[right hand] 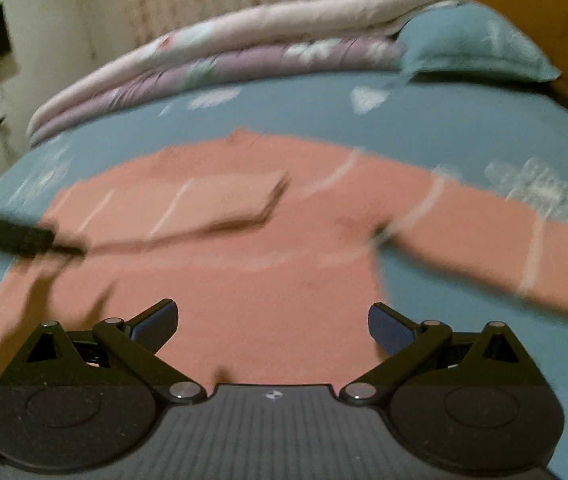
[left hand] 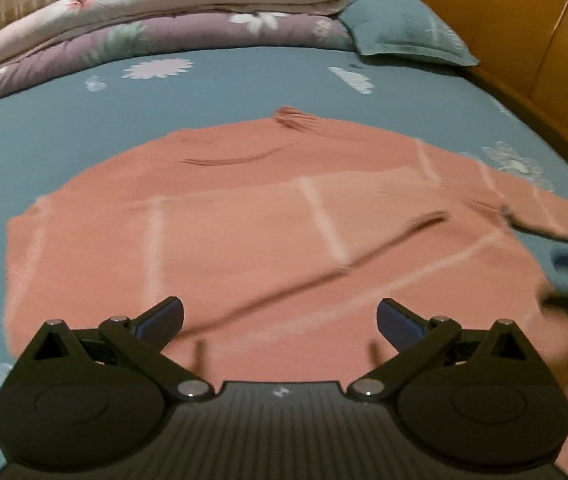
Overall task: Fold clothes
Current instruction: 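Move the right gripper toward the cuff of the other sleeve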
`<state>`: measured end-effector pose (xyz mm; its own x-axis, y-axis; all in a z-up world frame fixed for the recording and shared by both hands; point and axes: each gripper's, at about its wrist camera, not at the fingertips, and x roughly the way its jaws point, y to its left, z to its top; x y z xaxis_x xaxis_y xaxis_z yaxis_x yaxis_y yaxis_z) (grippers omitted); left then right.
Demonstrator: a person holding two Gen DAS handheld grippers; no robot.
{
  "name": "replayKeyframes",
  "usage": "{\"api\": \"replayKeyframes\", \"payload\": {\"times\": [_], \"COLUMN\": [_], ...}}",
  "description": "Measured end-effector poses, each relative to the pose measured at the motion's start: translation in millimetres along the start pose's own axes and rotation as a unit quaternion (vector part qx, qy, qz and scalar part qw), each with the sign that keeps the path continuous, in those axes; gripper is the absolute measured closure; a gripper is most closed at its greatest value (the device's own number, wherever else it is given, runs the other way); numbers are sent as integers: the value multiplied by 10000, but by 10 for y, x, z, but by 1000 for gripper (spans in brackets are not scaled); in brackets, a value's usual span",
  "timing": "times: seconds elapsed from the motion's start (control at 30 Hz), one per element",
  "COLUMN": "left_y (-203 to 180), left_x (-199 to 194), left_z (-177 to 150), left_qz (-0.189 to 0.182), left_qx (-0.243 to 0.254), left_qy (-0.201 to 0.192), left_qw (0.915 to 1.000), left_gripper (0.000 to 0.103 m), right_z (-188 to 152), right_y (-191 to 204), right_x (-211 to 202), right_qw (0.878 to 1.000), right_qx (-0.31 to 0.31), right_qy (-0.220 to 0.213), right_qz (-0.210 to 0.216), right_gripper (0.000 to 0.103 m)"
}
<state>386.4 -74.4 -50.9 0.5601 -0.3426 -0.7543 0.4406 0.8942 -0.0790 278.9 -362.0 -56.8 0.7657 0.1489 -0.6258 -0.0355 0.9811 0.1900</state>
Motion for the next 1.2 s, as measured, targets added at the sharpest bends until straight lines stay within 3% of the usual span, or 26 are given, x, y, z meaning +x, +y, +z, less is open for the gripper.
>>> {"api": "replayKeyframes", "payload": {"times": [0.1, 0.2, 0.33, 0.5, 0.7, 0.77, 0.83, 0.93, 1.07, 1.2], "left_y": [-187, -292, -354, -310, -355, -358, -349, -337, -341, -345], "left_x": [43, 56, 22, 39, 58, 70, 63, 49, 58, 61], "left_z": [-70, -137, -261, -445, -509, -501, -506, -519, -524, -521], "left_qz": [77, 205, 344, 513, 671, 692, 684, 673, 692, 692], "left_qx": [-61, -110, -148, -415, -397, -403, -418, -434, -457, -454], "left_qy": [59, 145, 245, 544, 502, 517, 524, 528, 524, 538], "left_qw": [9999, 9996, 9990, 9963, 9957, 9954, 9954, 9954, 9952, 9951], "left_gripper": [1, 1, 1, 1, 1, 1, 1, 1, 1, 1], "right_z": [296, 492, 495, 343, 722, 795, 796, 889, 1027, 896], "right_y": [-215, -432, -751, -840, -979, -1094, -1269, -1488, -1539, -1234], "right_x": [144, 416, 834, 707, 786, 1007, 1223, 1270, 1198, 844], "right_qw": [9994, 9988, 9951, 9931, 9904, 9883, 9887, 9895, 9868, 9830], "right_qx": [-14, 104, 722, 783, 945, 1084, 1183, 1152, 1480, 1285], "right_qy": [-337, -358, 161, 271, 8, 146, 423, 255, 347, 197], "right_qz": [64, 309, 663, 825, 1008, 1062, 816, 830, 554, 1296], "right_gripper": [0, 0, 0, 0, 0, 0, 0, 1, 0, 0]}}
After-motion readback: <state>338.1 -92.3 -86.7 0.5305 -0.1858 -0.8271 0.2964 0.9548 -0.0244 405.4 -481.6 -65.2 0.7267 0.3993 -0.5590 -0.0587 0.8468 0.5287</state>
